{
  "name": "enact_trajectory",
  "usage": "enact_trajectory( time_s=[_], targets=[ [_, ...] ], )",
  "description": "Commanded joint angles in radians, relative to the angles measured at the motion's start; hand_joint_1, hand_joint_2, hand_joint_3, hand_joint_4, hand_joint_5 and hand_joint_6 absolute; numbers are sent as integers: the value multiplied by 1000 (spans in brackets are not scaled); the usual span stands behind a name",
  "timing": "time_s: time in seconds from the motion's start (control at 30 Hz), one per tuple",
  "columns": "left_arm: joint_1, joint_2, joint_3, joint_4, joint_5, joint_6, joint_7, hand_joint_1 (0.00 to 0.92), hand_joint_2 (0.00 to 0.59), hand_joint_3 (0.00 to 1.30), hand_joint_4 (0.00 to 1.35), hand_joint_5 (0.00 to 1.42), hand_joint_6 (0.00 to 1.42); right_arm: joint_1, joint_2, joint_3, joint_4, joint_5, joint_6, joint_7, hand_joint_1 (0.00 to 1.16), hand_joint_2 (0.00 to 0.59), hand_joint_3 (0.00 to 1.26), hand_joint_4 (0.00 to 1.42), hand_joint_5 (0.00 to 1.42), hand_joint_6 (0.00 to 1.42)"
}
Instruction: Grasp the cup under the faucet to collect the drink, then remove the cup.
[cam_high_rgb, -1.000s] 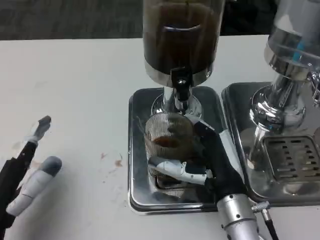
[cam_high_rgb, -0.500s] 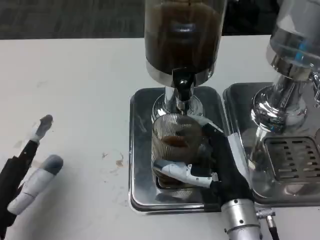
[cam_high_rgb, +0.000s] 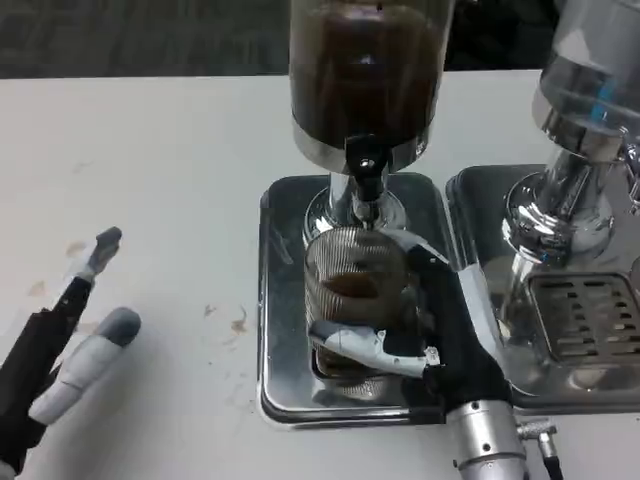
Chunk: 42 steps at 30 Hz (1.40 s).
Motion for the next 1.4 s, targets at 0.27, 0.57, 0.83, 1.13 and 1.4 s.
enact_trajectory(
  time_s=[0.27, 0.57, 0.83, 1.13, 1.4],
  targets=[
    [0, 4, -18, 19, -1, -12, -5, 0, 90, 0, 0, 0, 0, 32, -14, 14, -99, -38, -16, -12, 1111, 204, 803, 801, 897, 1185],
    [5, 1, -28, 14, 0, -13, -6, 0, 88, 0, 0, 0, 0, 79, -36, 18, -165, -43, 0, -4, 1035, 196, 803, 820, 942, 1240],
    [22, 27, -36, -16, 35, -16, 7, 0, 95, 0, 0, 0, 0, 131, -53, 21, -242, -47, 14, 22, 1009, 212, 803, 831, 955, 1263],
    [55, 45, -42, -67, 129, -12, 46, 0, 108, 0, 0, 0, 0, 176, -73, 17, -317, -59, 28, 42, 1015, 214, 805, 842, 956, 1283],
    [128, 107, -32, -232, 366, 16, 158, 0, 89, 0, 0, 0, 0, 208, -104, 19, -394, -57, 43, 95, 1028, 231, 810, 859, 973, 1289]
  ],
)
